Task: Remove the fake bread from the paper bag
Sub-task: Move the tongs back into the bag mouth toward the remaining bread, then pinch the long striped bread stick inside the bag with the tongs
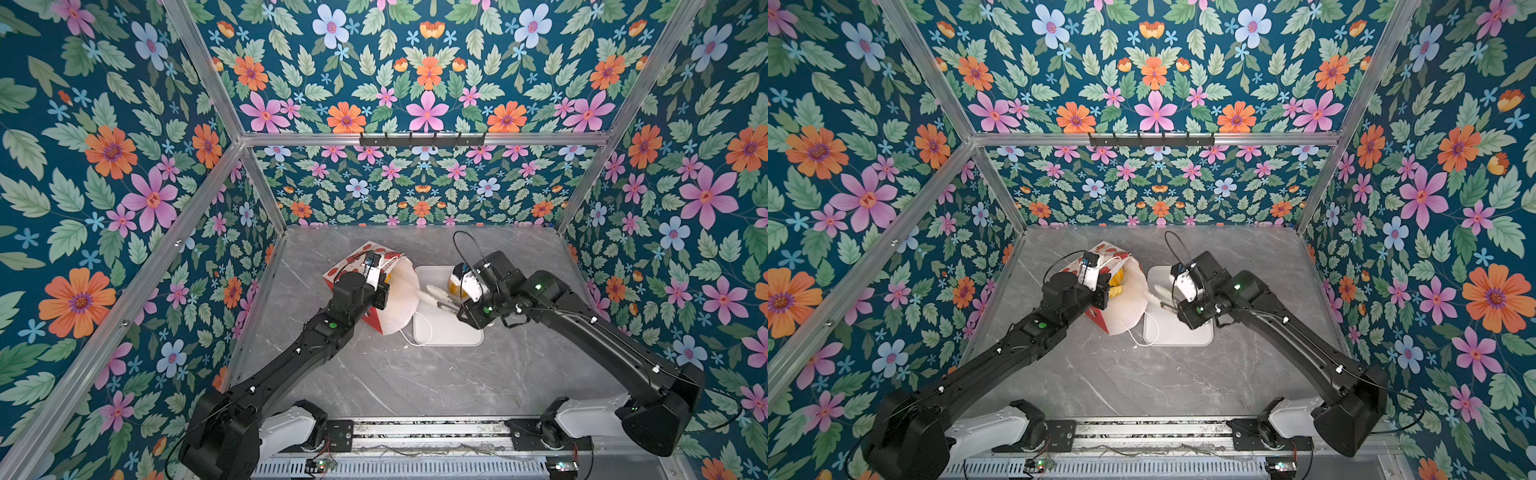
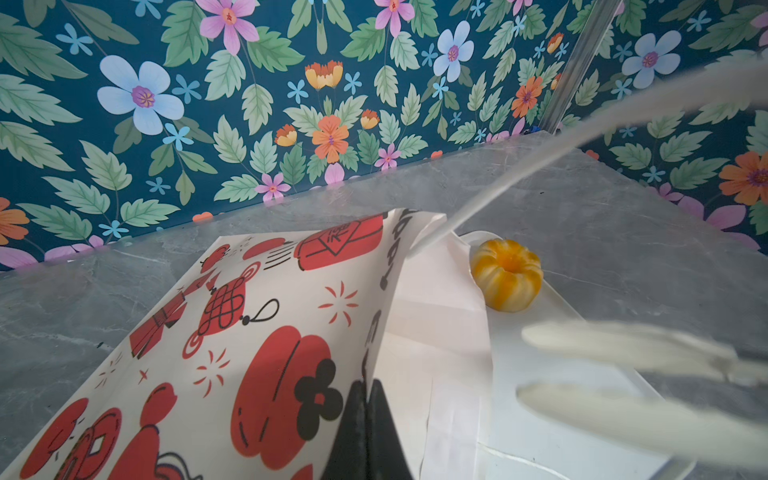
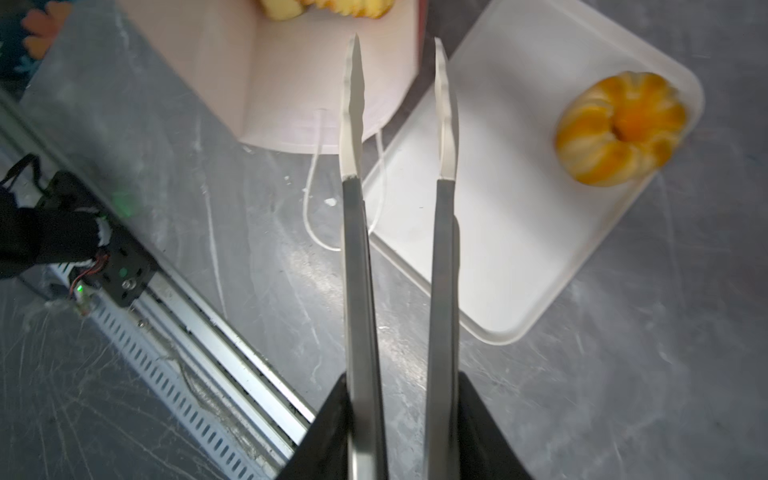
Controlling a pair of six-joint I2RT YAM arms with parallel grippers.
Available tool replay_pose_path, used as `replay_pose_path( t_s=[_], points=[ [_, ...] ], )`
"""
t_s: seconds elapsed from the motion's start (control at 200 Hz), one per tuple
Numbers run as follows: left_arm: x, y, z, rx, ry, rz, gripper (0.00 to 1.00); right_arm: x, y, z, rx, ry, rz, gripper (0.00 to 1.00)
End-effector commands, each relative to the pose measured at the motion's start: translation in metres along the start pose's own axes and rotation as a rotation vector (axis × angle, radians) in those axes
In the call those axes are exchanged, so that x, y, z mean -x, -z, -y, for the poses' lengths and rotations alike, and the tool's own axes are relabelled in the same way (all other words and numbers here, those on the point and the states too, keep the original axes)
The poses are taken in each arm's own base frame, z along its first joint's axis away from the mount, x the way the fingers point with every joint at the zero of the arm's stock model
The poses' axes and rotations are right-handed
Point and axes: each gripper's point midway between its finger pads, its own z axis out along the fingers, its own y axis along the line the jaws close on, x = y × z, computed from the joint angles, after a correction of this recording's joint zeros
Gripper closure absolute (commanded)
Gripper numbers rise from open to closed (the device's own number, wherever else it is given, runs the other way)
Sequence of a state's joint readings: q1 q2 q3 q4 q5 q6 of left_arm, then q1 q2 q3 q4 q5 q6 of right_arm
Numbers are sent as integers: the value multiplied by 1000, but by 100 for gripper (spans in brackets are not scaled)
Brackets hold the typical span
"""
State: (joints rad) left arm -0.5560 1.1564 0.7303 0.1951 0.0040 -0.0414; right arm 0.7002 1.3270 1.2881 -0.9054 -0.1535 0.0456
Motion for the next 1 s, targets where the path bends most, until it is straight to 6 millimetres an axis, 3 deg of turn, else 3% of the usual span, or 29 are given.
replay_pose_path(
  t_s=[0.0, 0.45, 0.655, 0.995],
  points=[
    [10, 0, 3, -15, -8, 26, 100, 28, -13, -14, 44, 41, 150, 63],
    [19, 4, 4, -23, -10, 5, 100, 60, -55, -30, 40, 277, 295, 57],
    [20, 3, 3, -13, -10, -8, 100, 63, -72, -30, 12, 349, 274, 54],
    [18, -1, 9, -48, -8, -18, 100, 66, -81, -34, 18, 392, 270, 54]
  ],
)
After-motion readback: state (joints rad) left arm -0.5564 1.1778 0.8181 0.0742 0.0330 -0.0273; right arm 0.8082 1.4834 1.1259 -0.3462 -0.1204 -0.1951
